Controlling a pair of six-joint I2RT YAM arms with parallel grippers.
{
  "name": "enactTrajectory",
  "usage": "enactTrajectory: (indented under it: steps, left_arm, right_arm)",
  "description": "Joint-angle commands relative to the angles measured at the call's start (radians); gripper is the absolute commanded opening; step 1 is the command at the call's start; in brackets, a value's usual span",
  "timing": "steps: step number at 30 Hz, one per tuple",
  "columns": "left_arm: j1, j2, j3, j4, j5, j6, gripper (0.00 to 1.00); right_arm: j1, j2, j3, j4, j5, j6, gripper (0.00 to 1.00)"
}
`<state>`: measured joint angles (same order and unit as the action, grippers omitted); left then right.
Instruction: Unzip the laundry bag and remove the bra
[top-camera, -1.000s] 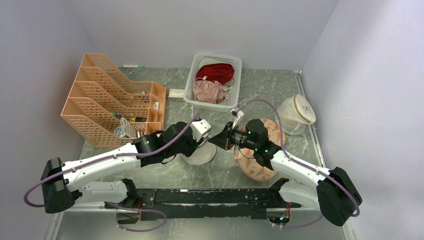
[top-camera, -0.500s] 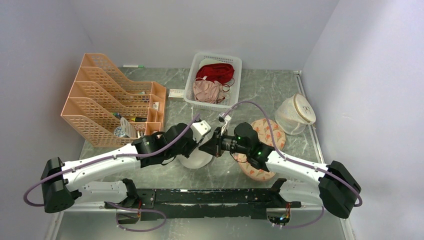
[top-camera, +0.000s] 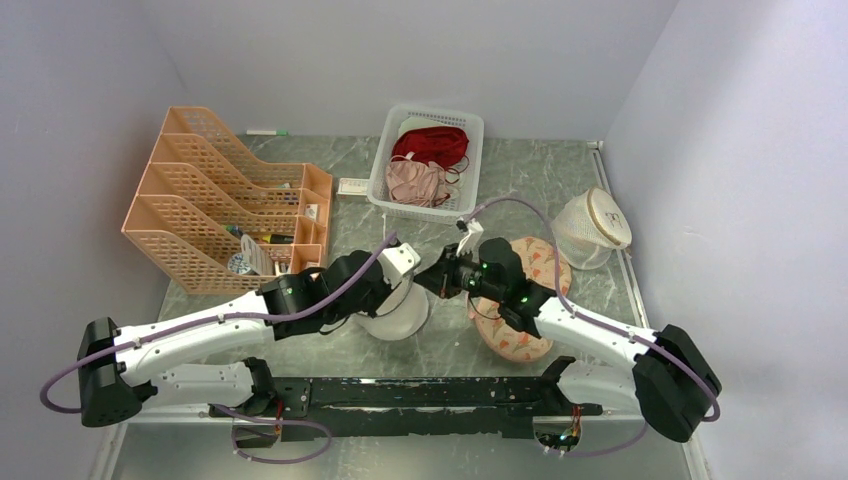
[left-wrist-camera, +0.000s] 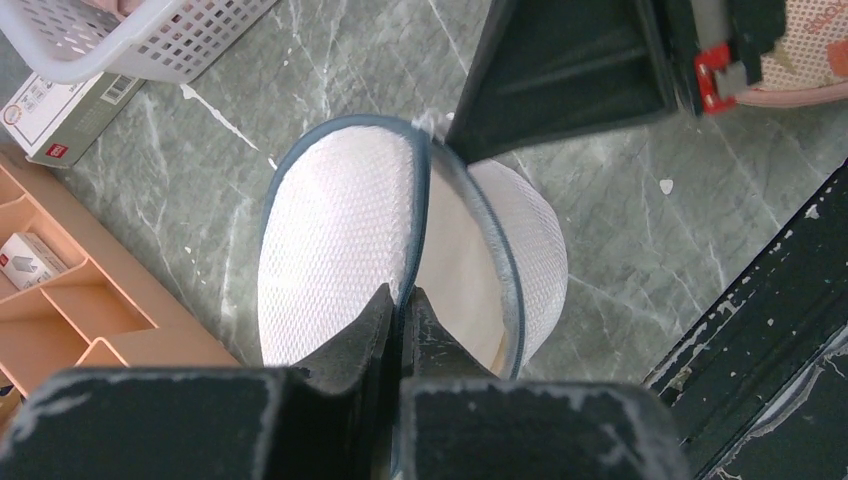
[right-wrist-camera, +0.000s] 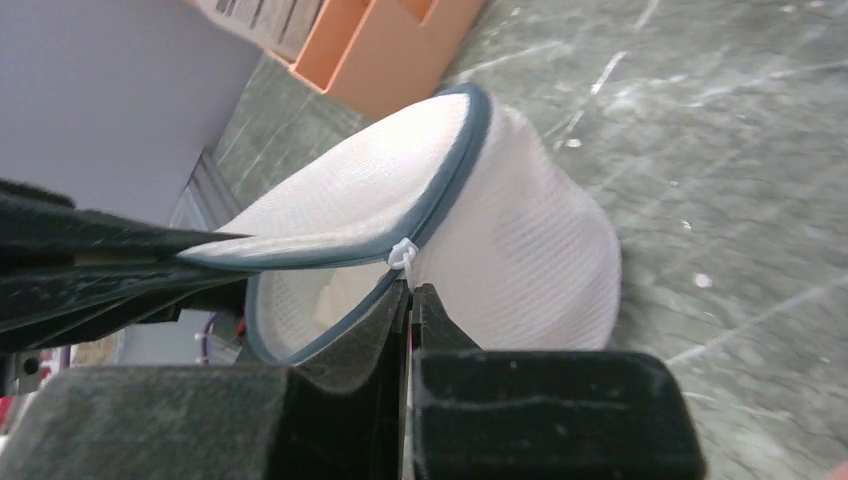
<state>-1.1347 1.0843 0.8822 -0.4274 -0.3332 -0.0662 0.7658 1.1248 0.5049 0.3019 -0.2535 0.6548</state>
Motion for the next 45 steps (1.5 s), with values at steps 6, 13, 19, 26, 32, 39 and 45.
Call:
enactTrajectory:
  steps: [6, 13, 19, 26, 32, 39, 45]
  left_arm:
    - [-0.018, -0.019, -0.001, -0.003, -0.046, 0.003, 0.07]
    - [-0.027, 0.013, 0.010, -0.021, -0.070, -0.004, 0.21]
    - [-0.031, 0.013, 0.006, -0.019, -0.072, -0.003, 0.51]
    - [-0.034, 0.028, 0.008, -0.025, -0.080, -0.005, 0.66]
    - [-0.040, 0.031, 0.006, -0.027, -0.080, -0.003, 0.61]
    - [-0.049, 0.025, 0.007, -0.028, -0.088, -0.001, 0.37]
    - [-0.057, 0.012, 0.005, -0.028, -0.096, 0.001, 0.14]
  right_arm:
    - [-0.135, -0.006, -0.048, -0.014, -0.076, 0.040, 0.00]
    - [-0.132, -0.017, -0.025, -0.020, -0.150, -0.018, 0.00]
    - [-0.088, -0.031, -0.025, 0.031, -0.208, -0.040, 0.00]
    - [0.026, -0.013, 0.024, 0.026, -0.176, -0.085, 0.00]
    - [0.098, 0.006, 0.061, 0.024, -0.142, -0.097, 0.00]
    - [0.103, 0.022, 0.057, 0.025, -0.111, -0.084, 0.00]
    - [0.097, 0.019, 0.058, -0.044, 0.005, -0.067, 0.00]
